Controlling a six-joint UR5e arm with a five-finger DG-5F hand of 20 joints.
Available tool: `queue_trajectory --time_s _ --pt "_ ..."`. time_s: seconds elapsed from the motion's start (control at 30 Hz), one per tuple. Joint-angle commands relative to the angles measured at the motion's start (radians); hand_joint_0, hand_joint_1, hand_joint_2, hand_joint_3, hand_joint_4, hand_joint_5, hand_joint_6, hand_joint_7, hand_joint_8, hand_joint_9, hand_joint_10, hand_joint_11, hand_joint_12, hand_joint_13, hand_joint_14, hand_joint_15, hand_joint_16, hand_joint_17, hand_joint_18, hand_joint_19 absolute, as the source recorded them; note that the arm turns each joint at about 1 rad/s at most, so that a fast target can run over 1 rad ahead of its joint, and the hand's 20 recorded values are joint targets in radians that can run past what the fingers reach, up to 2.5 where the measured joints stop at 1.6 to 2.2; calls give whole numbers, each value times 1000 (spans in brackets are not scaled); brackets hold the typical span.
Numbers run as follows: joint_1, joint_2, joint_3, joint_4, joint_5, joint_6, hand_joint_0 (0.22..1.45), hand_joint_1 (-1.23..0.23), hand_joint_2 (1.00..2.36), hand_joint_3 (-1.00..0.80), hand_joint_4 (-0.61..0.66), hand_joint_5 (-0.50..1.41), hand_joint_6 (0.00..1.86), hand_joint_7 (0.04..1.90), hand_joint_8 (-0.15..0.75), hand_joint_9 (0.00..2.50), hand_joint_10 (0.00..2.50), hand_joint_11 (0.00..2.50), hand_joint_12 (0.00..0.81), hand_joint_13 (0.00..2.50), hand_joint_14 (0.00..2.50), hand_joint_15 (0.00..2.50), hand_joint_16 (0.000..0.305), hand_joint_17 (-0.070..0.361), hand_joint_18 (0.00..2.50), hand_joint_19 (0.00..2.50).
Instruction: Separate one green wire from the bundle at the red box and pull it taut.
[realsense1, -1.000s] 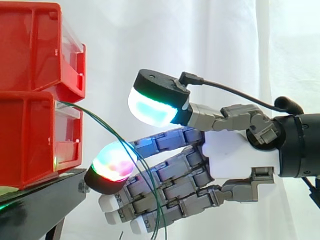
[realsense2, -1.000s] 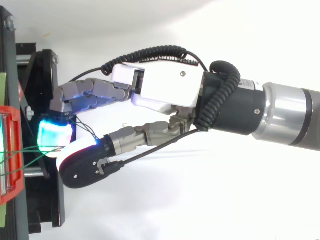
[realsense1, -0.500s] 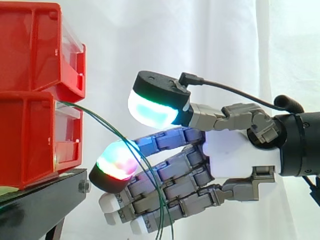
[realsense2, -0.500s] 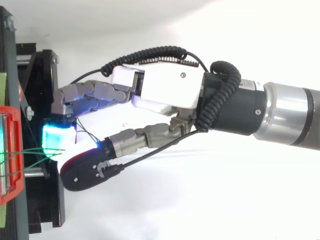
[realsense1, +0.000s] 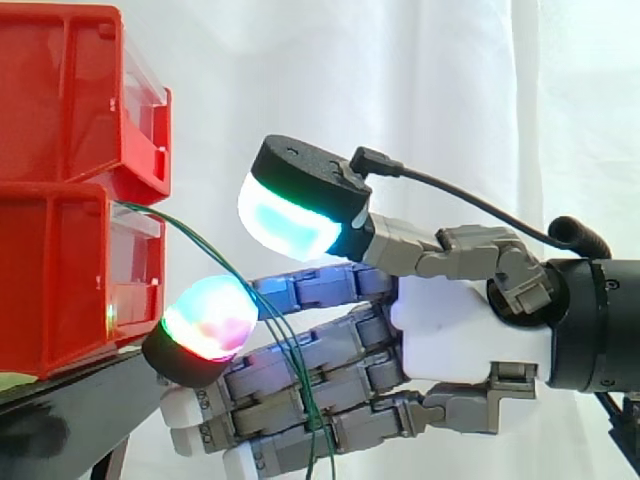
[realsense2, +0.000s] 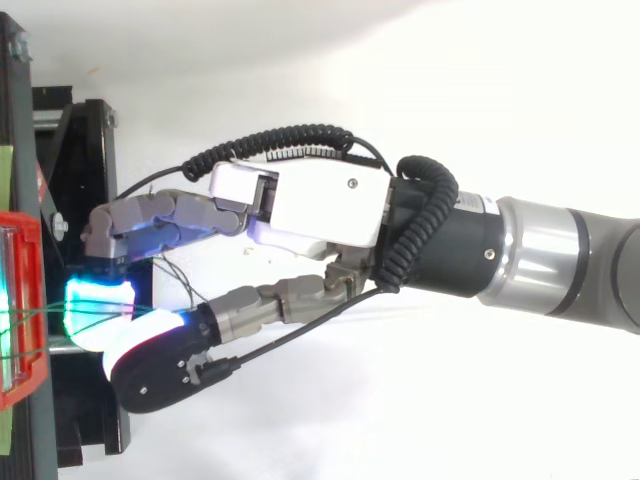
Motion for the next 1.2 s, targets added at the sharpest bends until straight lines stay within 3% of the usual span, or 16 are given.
queue_trajectory --time_s 0.0,0.27,0.4,0.53,0.63,0.83,0.97,1.07,1.17 --pt "2 -5 1 19 0 4 529 -590 1007 -403 221 -114 502 1223 287 587 9 335 342 359 2 58 56 126 358 174" --pt "2 -5 1 17 -3 11 559 -616 1016 -292 165 -111 500 1382 283 595 12 360 333 364 3 67 55 124 363 169" --pt "2 -5 3 13 -3 14 564 -625 1018 -264 166 -131 563 1312 281 598 10 369 332 369 2 60 55 123 370 175" --pt "-1 -3 3 10 -5 20 570 -637 1018 -250 170 -161 691 1125 283 604 10 396 332 375 2 68 54 122 374 178" --pt "-4 -2 3 0 -20 32 584 -670 1019 -234 174 -195 783 1033 284 601 11 425 332 388 1 69 54 122 382 167" --pt "-8 2 12 -38 -40 49 621 -800 1009 -394 208 -219 848 971 280 583 11 461 335 399 2 59 53 120 415 150" --pt "-13 3 30 -75 -40 51 529 -674 1001 -483 202 -218 836 945 289 586 11 469 346 400 3 83 56 126 403 164" --pt "-24 3 59 -138 -42 52 513 -545 1001 -482 224 -209 814 915 294 589 11 476 350 396 1 89 57 128 390 171" --pt "-33 3 69 -164 -48 55 540 -522 1004 -453 213 -193 757 990 291 589 11 464 344 390 2 89 55 124 376 177"
